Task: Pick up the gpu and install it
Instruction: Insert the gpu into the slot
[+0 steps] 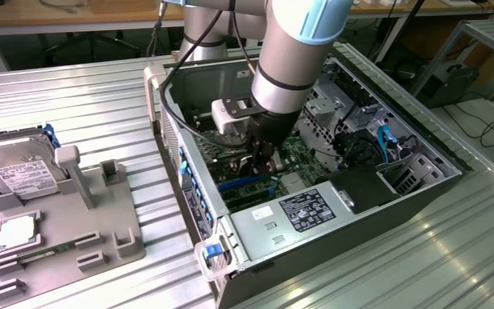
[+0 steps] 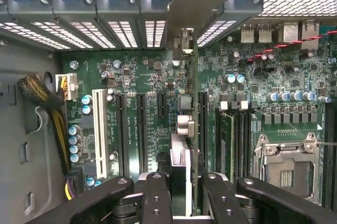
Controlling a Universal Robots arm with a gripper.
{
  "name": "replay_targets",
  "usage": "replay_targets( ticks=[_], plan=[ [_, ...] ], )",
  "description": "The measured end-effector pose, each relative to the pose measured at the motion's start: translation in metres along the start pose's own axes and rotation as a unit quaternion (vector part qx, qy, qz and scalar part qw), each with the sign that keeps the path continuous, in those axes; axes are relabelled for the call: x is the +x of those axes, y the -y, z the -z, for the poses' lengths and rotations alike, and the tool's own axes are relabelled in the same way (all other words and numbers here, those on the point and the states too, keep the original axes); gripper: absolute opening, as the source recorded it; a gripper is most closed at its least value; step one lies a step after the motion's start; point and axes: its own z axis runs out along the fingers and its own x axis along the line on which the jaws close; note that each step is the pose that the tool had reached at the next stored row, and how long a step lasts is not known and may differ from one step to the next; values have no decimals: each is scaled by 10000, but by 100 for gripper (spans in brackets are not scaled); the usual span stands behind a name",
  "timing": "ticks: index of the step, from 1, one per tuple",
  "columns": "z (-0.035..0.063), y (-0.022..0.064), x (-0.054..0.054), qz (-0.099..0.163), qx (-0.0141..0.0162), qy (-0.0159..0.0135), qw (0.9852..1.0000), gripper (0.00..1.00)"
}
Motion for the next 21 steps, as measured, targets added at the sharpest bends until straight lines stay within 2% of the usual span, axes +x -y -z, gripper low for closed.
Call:
replay_targets(
  ticks=[11, 21],
  plan=[
    [-123, -21, 9, 0, -4, 6, 10000, 28],
    [-130, -22, 9, 0, -6, 6, 10000, 28]
  ],
)
